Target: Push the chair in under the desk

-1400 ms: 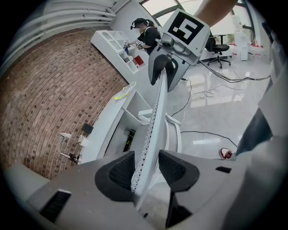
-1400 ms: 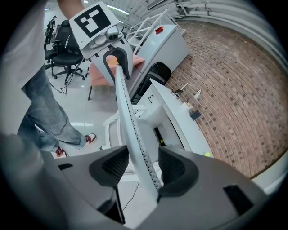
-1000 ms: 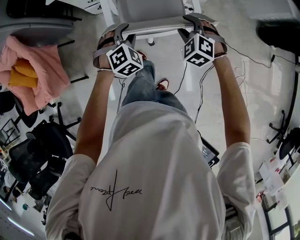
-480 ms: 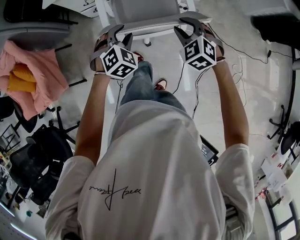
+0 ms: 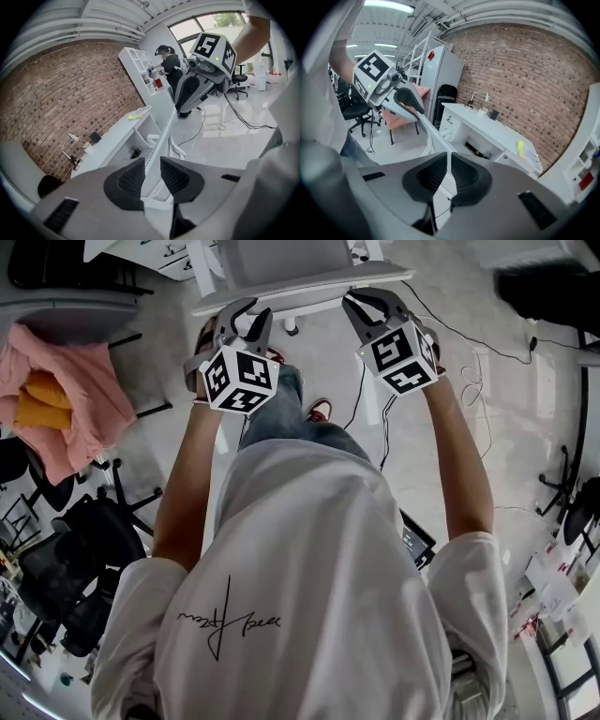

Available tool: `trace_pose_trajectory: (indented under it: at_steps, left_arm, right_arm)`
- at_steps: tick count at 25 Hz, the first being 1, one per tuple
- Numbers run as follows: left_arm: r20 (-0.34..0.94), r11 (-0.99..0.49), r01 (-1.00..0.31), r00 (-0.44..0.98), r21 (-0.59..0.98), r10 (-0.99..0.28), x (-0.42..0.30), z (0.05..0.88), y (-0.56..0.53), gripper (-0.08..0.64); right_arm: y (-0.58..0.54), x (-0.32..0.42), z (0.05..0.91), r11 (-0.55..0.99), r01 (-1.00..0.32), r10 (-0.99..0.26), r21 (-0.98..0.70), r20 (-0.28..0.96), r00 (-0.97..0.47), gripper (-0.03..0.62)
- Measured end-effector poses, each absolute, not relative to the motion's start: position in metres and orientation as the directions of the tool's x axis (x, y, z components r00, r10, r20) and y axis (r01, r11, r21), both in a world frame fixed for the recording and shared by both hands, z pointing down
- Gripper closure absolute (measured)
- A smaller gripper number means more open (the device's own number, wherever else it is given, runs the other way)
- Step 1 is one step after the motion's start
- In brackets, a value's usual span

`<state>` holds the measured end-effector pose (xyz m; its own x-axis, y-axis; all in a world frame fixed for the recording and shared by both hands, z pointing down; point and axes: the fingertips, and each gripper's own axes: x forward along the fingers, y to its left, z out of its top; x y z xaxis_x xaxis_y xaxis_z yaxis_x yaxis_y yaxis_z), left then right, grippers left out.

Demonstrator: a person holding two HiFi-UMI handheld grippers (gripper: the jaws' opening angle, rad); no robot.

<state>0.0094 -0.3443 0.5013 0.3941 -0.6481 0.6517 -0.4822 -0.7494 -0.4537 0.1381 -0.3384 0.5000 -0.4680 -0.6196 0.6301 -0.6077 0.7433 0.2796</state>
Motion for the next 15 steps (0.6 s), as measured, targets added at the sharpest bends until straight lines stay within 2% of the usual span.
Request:
trace_pose_trajectory:
  at_steps: [5,15]
  left_arm:
    - [0.644,-0.755,-0.501,0.420,-0.423,-0.639,0.015,0.494,-0.325,0.488]
    - [0.598,-0.729,-0.626,0.481,-0.278,-0.641,0.016,0.475,-0.295,0.538]
  right_arm:
    - [-0.320,0.129,0.488,0.759,-0.618,-0.598,0.206,0.596,-0.535,0.552]
    - [-0.289,0.115,0.457,0.733,-0.677,-0.603,0.072,0.528,-0.598,0.565]
